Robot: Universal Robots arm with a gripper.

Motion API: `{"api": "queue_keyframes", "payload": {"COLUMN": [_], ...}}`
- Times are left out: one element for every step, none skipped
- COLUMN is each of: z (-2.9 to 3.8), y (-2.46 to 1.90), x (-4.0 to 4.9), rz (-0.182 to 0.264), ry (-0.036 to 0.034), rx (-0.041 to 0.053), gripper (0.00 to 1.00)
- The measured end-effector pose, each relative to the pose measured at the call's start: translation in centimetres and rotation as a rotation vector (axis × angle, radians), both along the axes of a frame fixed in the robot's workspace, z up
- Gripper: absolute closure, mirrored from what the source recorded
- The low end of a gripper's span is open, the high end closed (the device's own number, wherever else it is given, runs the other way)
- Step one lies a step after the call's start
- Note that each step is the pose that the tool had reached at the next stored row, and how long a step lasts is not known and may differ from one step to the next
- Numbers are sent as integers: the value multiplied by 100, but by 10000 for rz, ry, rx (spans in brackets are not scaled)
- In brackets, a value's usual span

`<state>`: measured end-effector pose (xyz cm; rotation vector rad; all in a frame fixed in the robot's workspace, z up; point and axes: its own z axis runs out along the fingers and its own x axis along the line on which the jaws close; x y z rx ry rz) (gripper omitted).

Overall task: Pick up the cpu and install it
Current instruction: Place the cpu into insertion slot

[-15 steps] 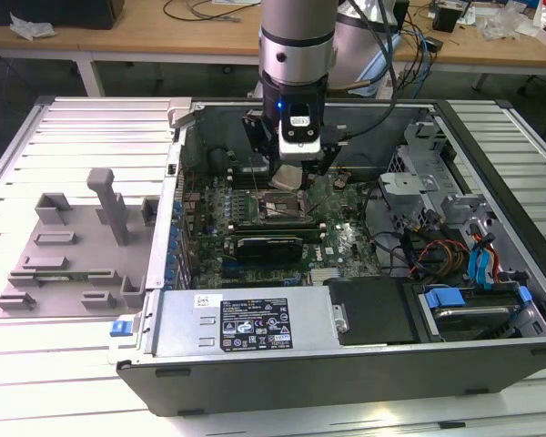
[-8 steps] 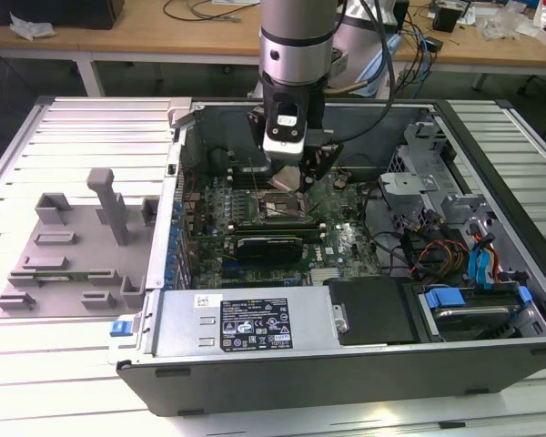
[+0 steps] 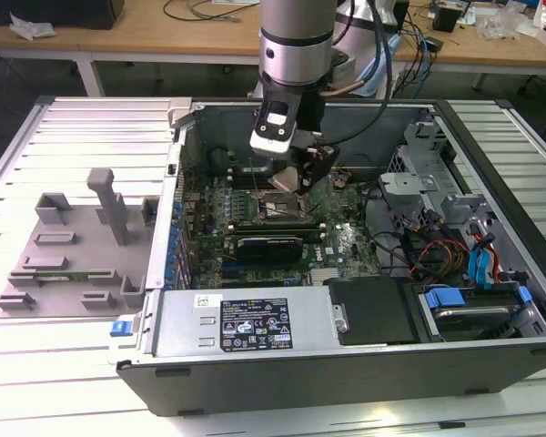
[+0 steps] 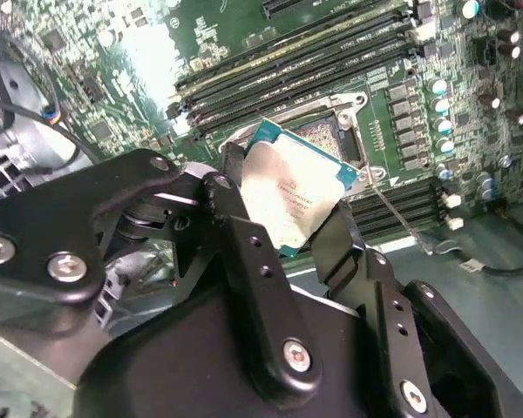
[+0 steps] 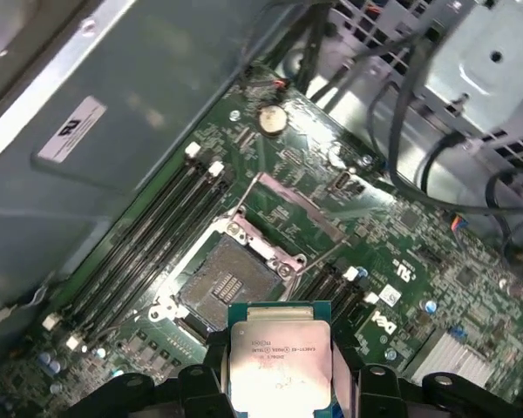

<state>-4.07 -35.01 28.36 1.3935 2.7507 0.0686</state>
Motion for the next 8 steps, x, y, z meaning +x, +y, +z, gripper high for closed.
{"api": "queue_keyframes", "payload": {"z": [-1,-2,-4,-5,-6,-7,-8,-8], "y": [0,0,0,0,0,0,0,-1], "x": [0,0,0,0,0,0,0,0], "rz": [-348,-594,-869,-1199,-1531,-1771,-1931,-2129], "ry": [1,1,0,1,0,1,1,1], "rx": [0,0,0,-1,0,0,-1,-1], "gripper": [45,45,45,45,45,45,45,45]}}
